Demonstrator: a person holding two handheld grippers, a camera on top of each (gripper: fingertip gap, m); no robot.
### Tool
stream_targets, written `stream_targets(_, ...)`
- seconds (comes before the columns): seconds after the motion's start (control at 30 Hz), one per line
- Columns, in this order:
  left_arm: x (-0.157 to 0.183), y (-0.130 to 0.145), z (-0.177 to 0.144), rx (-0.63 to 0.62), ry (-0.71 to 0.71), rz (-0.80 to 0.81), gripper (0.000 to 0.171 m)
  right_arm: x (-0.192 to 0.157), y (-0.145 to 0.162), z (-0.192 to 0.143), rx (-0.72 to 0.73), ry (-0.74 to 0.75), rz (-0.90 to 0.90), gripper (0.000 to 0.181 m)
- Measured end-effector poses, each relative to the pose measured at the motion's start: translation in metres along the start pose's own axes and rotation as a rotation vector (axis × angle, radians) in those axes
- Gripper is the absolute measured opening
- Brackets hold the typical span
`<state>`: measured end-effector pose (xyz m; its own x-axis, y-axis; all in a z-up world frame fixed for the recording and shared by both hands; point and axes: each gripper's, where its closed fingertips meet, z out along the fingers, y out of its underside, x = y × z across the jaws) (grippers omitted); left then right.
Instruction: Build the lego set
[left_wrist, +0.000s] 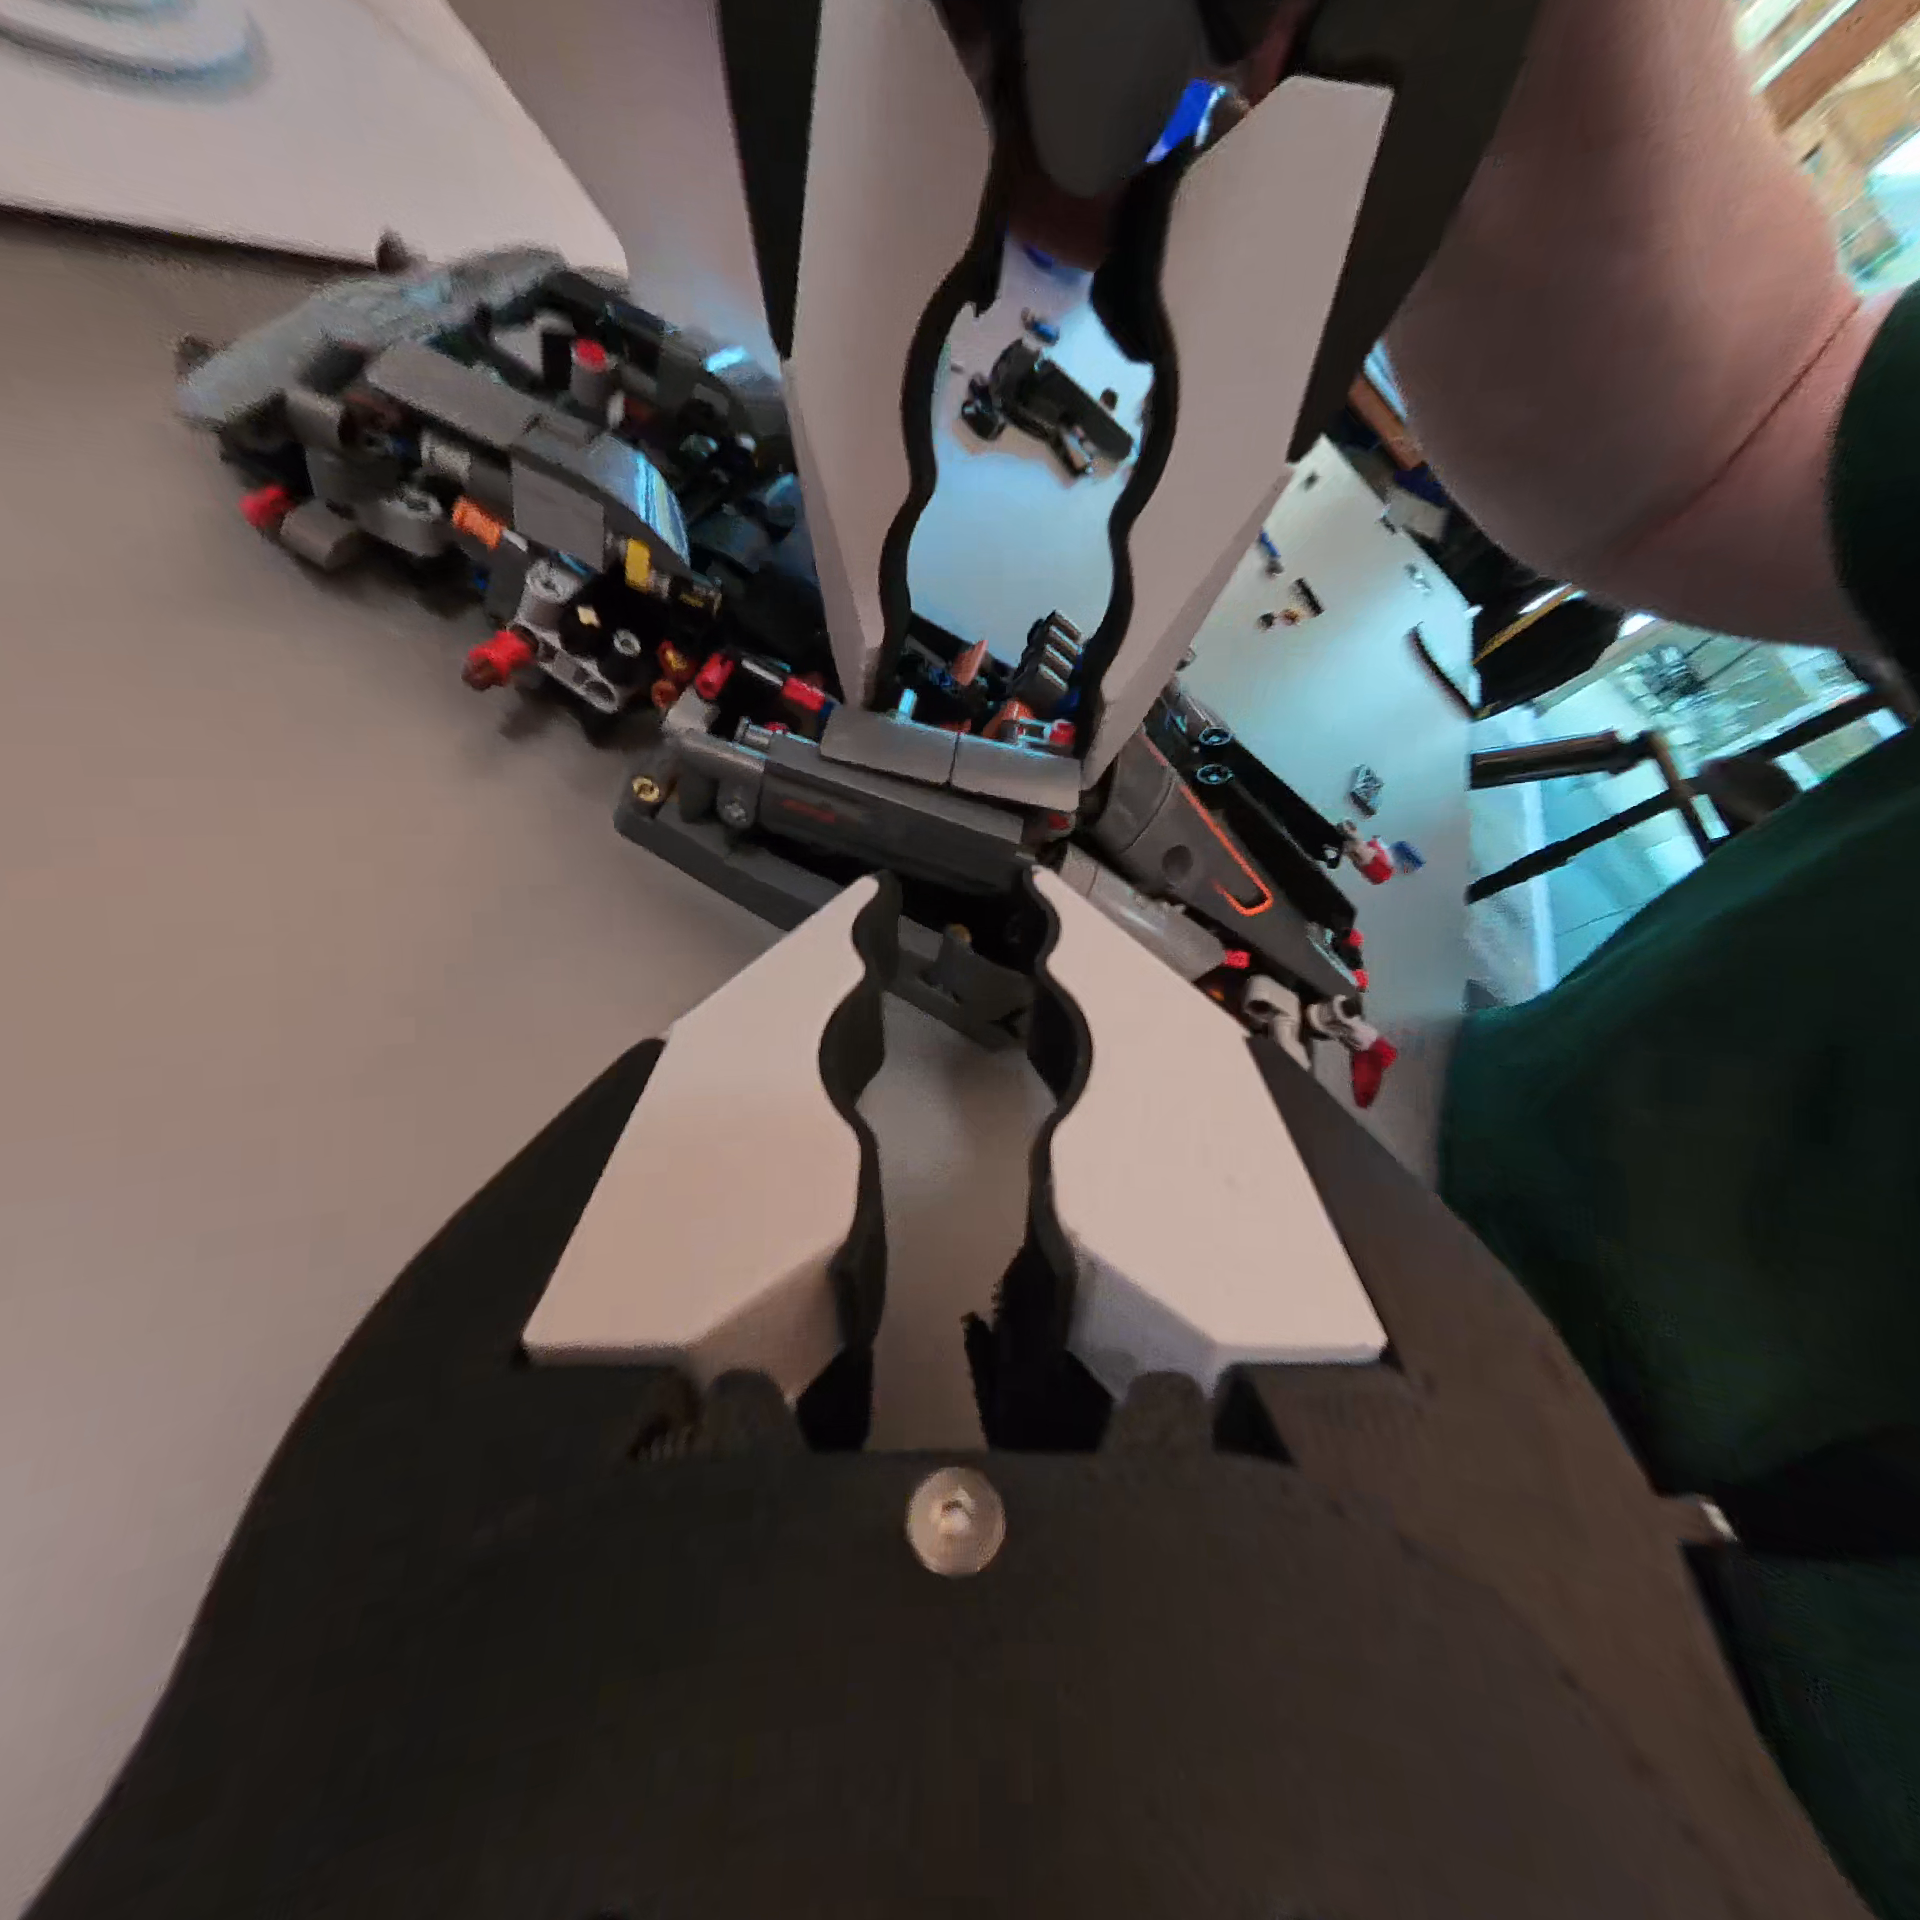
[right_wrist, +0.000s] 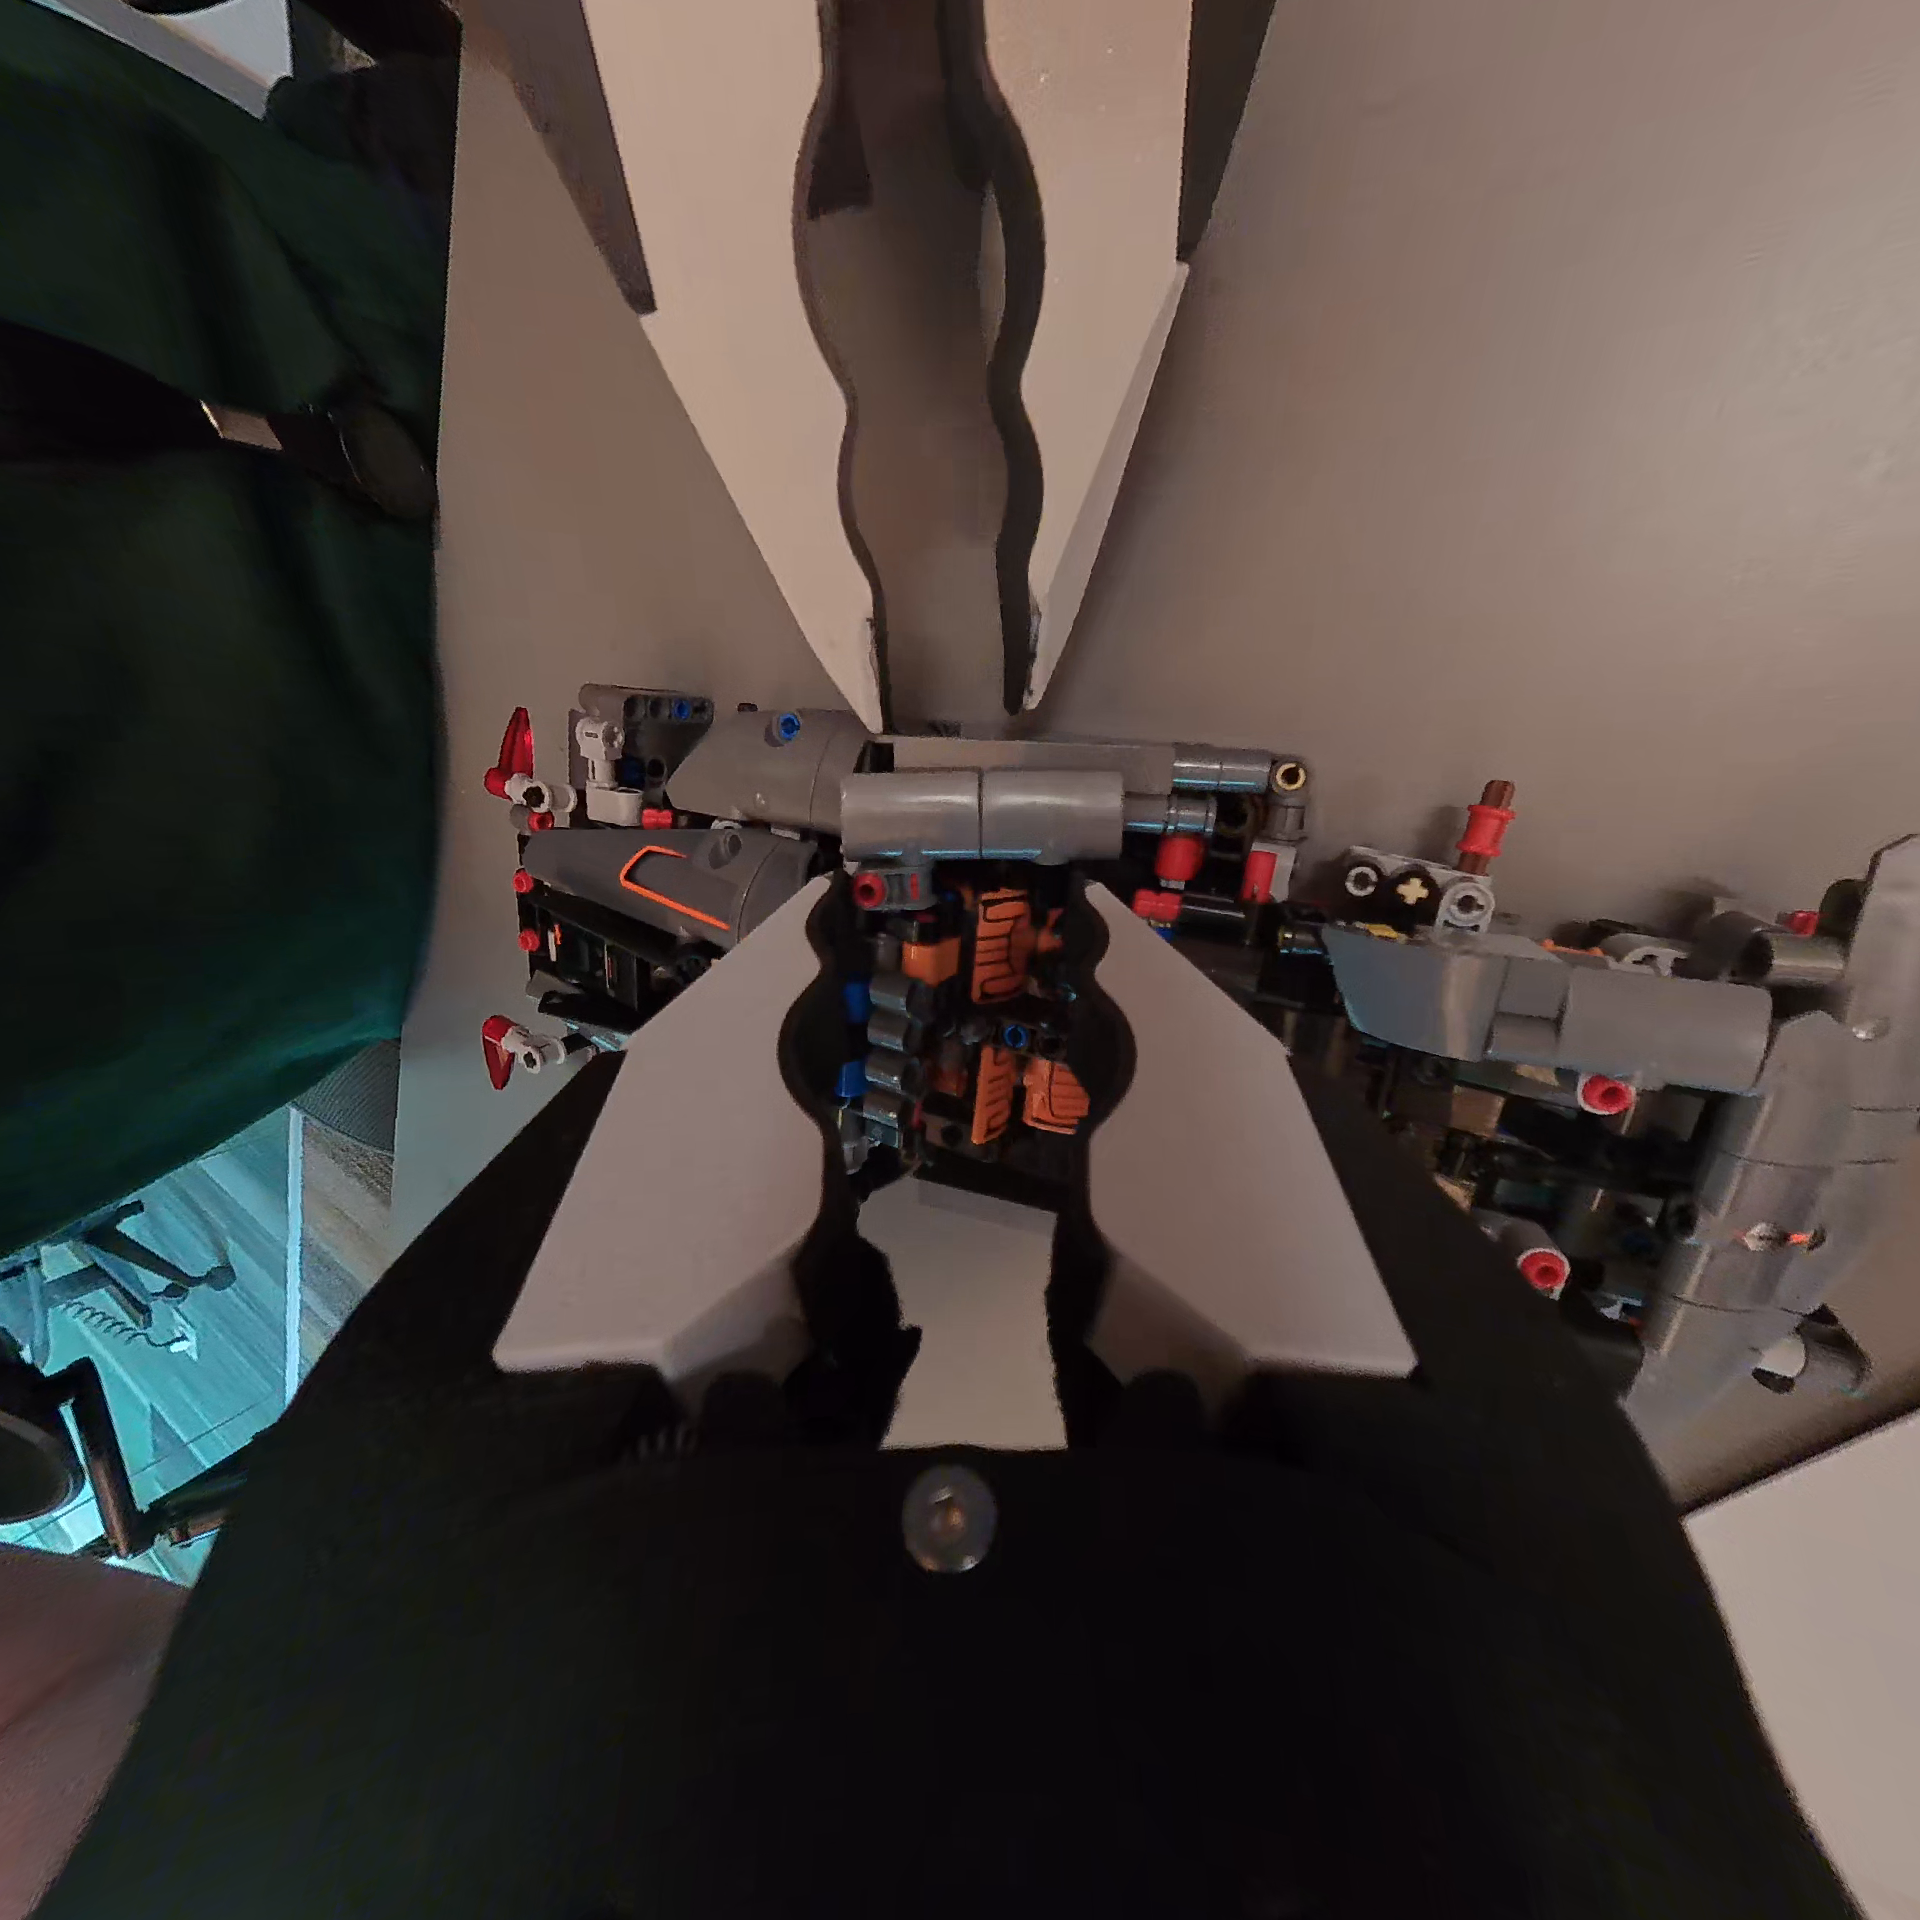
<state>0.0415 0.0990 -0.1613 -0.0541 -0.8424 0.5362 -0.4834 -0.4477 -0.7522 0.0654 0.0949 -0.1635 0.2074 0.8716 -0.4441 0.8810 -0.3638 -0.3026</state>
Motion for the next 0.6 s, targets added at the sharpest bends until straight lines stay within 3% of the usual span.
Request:
stream_targets(0.1, 0.001, -0.005, 0.000, 0.017, -0.021, 0.091, 0.012, 0.000, 0.000, 0.000, 0.003, 0.008, -0.002, 0.037)
stream_targets(0.37, 0.004, -0.005, 0.001, -0.004, 0.027, 0.157, 0.005, 0.001, -0.002, 0.000, 0.012, 0.026, -0.019, 0.037)
stream_targets(0.53, -0.015, -0.007, -0.006, -0.022, -0.062, 0.179, 0.018, 0.001, -0.005, 0.002, 0.015, 0.020, -0.037, 0.037)
stream_targets(0.6, -0.010, -0.010, -0.006, -0.015, -0.009, 0.168, 0.017, 0.000, -0.007, 0.004, 0.016, 0.010, -0.044, 0.037)
